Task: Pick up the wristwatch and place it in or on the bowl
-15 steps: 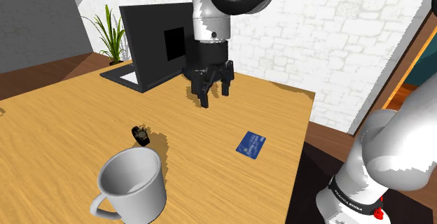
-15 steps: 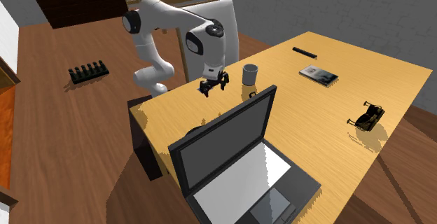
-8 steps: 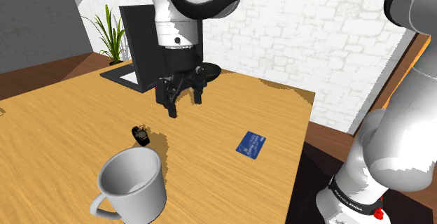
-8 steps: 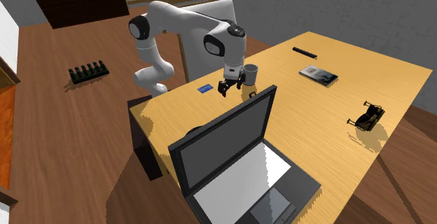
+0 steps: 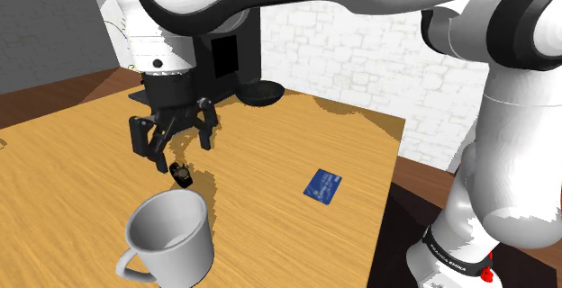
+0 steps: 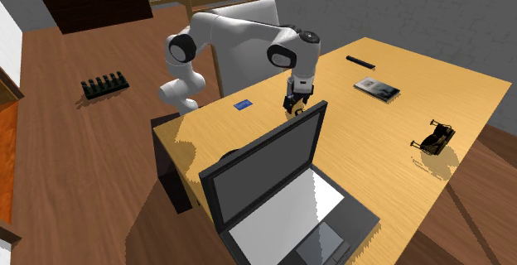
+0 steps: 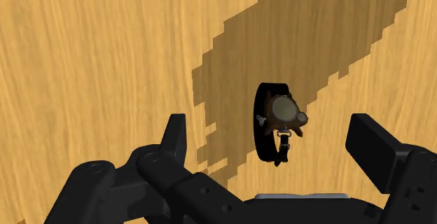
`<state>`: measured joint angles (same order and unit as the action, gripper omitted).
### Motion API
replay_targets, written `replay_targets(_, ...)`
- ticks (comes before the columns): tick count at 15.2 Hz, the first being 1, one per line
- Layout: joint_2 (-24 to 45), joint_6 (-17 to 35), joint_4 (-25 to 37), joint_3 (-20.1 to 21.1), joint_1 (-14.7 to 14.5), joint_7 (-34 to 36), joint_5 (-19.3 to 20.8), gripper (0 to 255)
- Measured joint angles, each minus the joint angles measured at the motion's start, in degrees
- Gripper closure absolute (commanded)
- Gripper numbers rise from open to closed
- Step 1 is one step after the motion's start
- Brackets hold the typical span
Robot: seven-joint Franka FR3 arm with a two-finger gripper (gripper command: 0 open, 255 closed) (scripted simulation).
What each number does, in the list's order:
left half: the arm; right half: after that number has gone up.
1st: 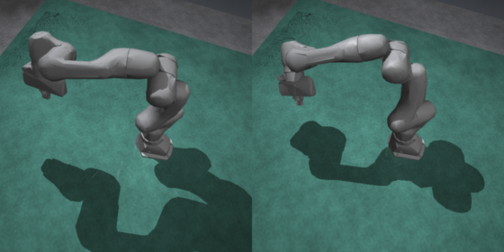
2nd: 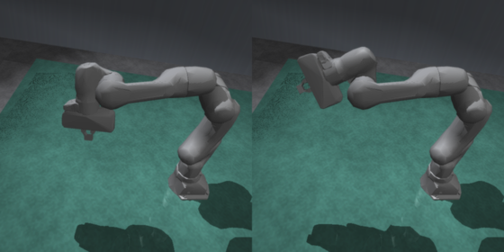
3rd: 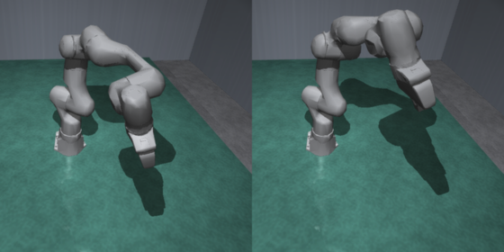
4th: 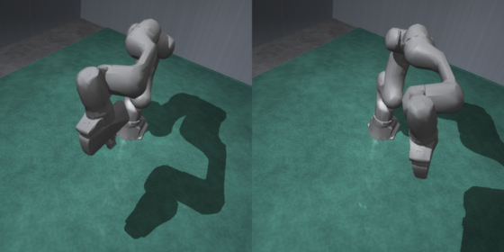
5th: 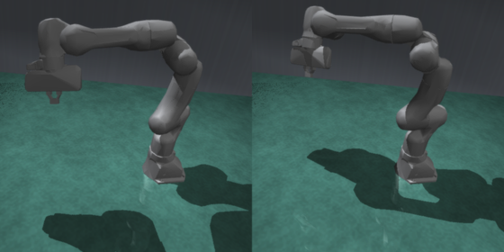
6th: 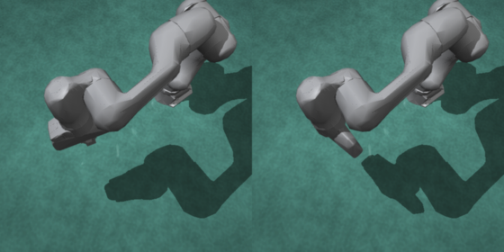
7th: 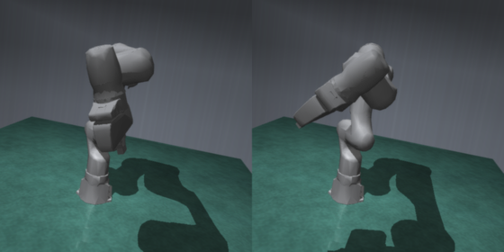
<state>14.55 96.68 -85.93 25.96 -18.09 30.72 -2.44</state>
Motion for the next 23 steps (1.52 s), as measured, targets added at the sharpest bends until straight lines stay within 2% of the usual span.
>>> replay_targets(3, 2.47, 0.08, 2.43, 0.26, -1.18, 1.02, 1.0, 0)
replay_targets(8, 2.03, 4.36, -2.27, 0.29, -1.04, 0.76, 0.79, 0)
replay_targets(15, 2.14, 5.17, -2.94, 0.31, -1.14, 0.87, 0.84, 0)
replay_targets(16, 2.14, 5.18, -2.94, 0.31, -1.14, 0.87, 0.84, 255)
replay_targets(23, 2.13, 5.18, -2.94, 0.31, -1.14, 0.87, 0.84, 255)
